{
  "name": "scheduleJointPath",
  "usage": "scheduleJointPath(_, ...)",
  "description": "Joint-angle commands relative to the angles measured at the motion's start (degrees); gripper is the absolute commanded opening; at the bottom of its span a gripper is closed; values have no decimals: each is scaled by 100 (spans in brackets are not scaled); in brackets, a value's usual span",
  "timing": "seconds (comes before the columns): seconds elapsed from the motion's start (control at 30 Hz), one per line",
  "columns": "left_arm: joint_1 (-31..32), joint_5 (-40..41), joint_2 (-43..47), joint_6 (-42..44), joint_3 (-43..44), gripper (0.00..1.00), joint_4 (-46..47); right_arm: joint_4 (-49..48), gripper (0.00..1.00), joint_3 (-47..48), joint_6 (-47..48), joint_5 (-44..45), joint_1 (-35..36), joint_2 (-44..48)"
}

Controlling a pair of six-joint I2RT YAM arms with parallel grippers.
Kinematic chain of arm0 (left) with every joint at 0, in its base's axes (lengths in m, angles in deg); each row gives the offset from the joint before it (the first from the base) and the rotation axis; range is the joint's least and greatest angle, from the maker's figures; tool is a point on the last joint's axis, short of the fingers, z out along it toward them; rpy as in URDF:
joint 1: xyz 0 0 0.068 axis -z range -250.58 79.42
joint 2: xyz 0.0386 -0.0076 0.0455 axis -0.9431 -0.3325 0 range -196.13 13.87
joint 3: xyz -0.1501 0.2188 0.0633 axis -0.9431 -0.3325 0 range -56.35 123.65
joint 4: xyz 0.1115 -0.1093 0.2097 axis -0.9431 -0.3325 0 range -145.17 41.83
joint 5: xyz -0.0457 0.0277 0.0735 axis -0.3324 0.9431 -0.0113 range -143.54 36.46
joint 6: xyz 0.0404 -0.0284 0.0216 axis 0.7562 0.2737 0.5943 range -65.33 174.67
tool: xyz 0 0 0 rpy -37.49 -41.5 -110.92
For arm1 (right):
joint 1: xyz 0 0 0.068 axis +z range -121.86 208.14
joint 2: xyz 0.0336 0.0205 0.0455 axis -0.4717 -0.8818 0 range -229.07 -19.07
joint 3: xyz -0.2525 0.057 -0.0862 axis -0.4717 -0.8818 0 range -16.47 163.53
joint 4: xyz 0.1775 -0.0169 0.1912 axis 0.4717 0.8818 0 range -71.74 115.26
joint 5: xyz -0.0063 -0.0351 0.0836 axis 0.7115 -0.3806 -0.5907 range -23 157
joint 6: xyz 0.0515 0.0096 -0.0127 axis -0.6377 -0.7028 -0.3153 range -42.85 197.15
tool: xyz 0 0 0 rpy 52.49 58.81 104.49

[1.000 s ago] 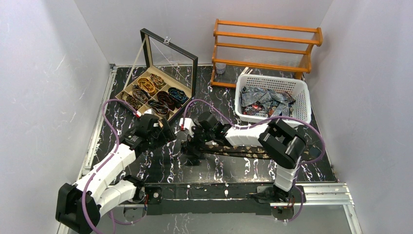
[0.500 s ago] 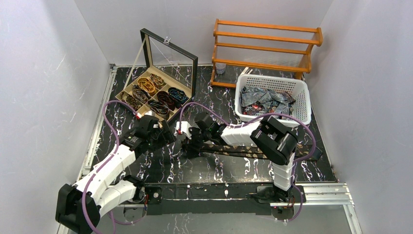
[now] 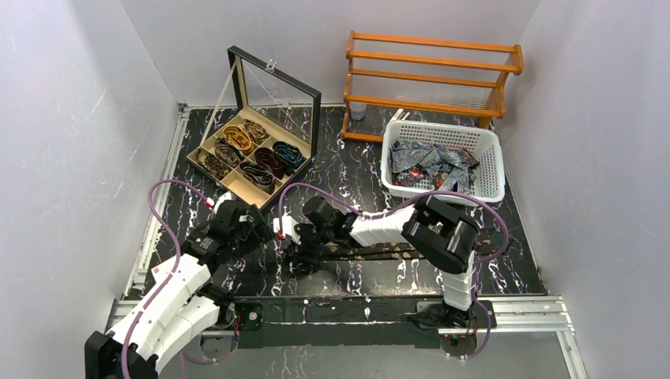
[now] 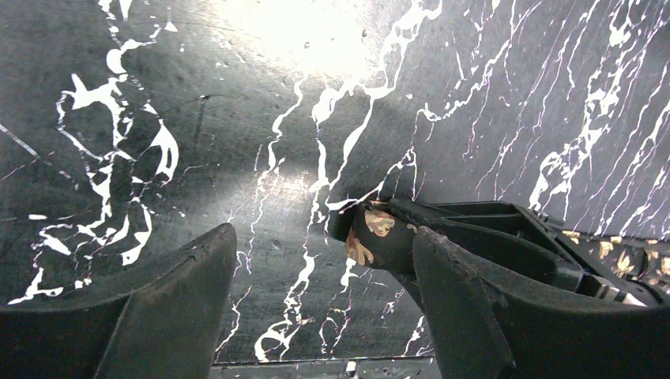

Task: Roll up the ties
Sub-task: Roll the tie at the center of the board.

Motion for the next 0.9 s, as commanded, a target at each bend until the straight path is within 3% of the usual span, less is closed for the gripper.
scheduleJointPath(0.0,-17,298,117,-254,3,79,-223,386,71,265,11,24,56,132)
scheduleJointPath(0.1,-12,328,163,-256,20,80,-93,198,85,104,-264,228,58,748)
scheduleJointPath(0.23,-21,265,10,-86,196,82,64,-377,94,-612,-956,1410,37,1860)
scheduleJointPath(0.33,-75,-13,-310,206,504,86,233,-961,99,-1389,-2762,3309,16,2770)
scheduleJointPath(0.4,-194,-300,-617,382,726,88,312,-438,99,-1585,-4275,4285,-53,3264)
scheduleJointPath(0.5,-404,-615,-961,559,905,88,354,473,99,-1593,-6177,3855,-328,3655)
scheduleJointPath(0.6,-652,-986,-1046,575,751,88,533,1023,97,-1432,-7390,3169,-377,3431)
scheduleJointPath(0.77,-991,-1694,-880,293,151,88,1055,1275,73,-1041,-7961,2253,-364,2530)
scheduleJointPath(0.87,-1118,-1897,-705,217,-44,88,1288,1556,67,-750,-7971,2017,-358,2136)
